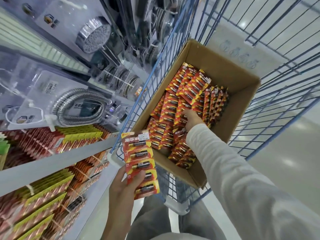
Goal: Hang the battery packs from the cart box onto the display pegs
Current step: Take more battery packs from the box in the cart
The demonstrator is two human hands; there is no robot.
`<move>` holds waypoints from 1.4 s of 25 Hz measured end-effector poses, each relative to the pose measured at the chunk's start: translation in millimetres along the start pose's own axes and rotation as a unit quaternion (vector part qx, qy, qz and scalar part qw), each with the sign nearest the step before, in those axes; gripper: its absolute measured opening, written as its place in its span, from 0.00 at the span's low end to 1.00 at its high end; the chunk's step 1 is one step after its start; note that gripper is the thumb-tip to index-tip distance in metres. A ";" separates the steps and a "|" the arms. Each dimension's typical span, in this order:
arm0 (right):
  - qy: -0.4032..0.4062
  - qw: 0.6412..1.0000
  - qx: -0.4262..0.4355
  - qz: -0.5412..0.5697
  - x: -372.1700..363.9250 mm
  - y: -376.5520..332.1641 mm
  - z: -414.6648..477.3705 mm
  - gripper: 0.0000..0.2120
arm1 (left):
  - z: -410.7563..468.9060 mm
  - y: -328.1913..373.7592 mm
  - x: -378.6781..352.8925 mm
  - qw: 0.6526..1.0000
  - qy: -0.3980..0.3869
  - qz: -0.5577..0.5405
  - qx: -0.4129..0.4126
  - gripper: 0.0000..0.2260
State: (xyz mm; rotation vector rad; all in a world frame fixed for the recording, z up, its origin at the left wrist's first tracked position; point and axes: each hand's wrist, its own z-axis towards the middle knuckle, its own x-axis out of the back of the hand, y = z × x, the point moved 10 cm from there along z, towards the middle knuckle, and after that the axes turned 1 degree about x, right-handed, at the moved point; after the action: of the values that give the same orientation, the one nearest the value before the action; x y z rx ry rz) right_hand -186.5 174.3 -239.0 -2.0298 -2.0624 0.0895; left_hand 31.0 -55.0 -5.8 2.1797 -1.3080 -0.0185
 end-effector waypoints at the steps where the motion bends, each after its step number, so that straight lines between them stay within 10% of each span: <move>1: 0.014 0.999 0.014 -0.029 9.8 -3.3 -4.9 0.27 | -0.5 4.3 -1.8 1.000 -0.012 -0.002 -0.008 0.24; 8: -0.108 0.981 -0.036 0.154 16.7 14.9 -138.4 0.07 | -24.8 55.2 -6.7 0.993 -0.084 -0.031 -0.077 0.15; 13: -0.188 0.967 0.090 0.144 36.1 38.8 -261.8 0.30 | -47.6 73.1 -3.5 0.983 -0.141 -0.063 -0.100 0.19; 19: -0.239 0.930 0.261 0.097 55.3 42.3 -396.3 0.29 | -108.7 91.9 18.8 0.958 -0.182 -0.140 -0.172 0.25; 29: -0.386 0.857 0.332 -0.080 -13.8 56.3 -500.5 0.12 | -220.1 31.8 141.0 0.884 0.025 -0.372 -0.283 0.15; 35: -0.479 0.773 0.341 -0.236 -106.0 134.0 -557.5 0.37 | -281.1 -61.2 250.5 0.813 0.178 -0.476 -0.284 0.22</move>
State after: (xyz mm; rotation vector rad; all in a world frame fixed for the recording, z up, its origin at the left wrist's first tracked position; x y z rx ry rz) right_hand 65.2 2.0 257.9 -0.9871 -2.3847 1.7881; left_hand 294.2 -102.8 266.1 1.9298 0.1040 -0.3308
